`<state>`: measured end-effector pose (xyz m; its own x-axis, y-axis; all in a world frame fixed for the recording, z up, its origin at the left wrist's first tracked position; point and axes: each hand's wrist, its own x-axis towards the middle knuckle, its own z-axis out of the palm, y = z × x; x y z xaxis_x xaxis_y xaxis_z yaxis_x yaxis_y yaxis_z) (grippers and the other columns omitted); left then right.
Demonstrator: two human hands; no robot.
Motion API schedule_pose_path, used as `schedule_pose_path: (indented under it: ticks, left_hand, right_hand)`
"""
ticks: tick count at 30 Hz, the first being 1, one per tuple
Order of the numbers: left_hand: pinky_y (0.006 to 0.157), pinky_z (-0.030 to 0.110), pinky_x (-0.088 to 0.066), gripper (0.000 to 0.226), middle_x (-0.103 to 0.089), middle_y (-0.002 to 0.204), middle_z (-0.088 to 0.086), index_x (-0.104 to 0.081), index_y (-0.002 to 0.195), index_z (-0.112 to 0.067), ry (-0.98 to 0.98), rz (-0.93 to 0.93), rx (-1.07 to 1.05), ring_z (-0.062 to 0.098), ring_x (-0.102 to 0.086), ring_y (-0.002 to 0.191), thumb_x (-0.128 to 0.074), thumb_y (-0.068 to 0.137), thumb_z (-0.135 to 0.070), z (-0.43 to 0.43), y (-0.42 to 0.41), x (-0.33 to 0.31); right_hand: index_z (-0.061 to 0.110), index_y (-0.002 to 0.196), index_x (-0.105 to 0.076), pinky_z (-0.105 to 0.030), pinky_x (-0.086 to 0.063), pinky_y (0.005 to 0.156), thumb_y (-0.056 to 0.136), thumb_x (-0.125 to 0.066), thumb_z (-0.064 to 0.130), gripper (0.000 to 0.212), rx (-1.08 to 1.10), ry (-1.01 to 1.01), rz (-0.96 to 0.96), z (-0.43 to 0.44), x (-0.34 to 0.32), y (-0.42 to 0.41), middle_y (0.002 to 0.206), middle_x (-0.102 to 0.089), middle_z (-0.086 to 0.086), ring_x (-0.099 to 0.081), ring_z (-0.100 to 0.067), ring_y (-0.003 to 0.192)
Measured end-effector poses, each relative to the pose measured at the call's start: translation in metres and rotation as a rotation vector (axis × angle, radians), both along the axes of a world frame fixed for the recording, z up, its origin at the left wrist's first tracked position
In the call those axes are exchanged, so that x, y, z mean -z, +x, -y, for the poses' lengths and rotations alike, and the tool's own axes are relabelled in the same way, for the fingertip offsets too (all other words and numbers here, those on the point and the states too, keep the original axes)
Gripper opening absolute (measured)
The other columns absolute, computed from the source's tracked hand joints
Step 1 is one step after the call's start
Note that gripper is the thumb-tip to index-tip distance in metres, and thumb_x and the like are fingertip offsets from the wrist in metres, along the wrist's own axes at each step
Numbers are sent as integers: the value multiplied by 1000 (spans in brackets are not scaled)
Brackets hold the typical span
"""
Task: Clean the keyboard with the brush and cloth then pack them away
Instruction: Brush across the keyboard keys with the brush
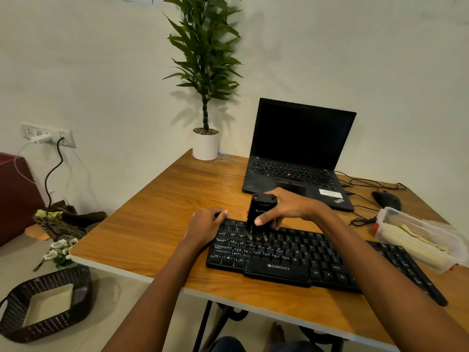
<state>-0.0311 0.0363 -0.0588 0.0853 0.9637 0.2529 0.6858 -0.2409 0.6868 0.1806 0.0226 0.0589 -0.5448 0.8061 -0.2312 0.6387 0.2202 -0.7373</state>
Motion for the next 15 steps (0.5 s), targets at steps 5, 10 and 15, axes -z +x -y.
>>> schedule_pose_path:
  ticks: [5, 10, 15]
  left_hand:
    - [81, 33, -47, 30, -71, 92, 4, -69, 94, -13, 6, 3, 11, 21, -64, 84, -46, 99, -30, 2, 0, -1]
    - [77, 31, -45, 30, -71, 92, 4, -69, 94, -12, 8, 1, 9, 19, -63, 81, -46, 99, -30, 1, 1, -2]
    - [80, 29, -42, 31, -70, 92, 2, -69, 95, -13, 11, -13, 3, 18, -62, 83, -45, 99, -31, 0, 1, 0]
  right_hand:
    - [8, 94, -60, -28, -55, 57, 76, -75, 13, 24, -8, -10, 55, -2, -2, -11, 80, -64, -8, -60, -21, 63]
    - [5, 97, -62, -26, -54, 55, 76, -75, 14, 27, -39, -26, 104, -3, -5, -12, 80, -65, -8, -61, -19, 62]
    - [9, 89, -63, -28, -54, 54, 75, -76, 14, 19, -48, -65, 197, -3, -15, -11, 79, -65, -10, -60, -22, 59]
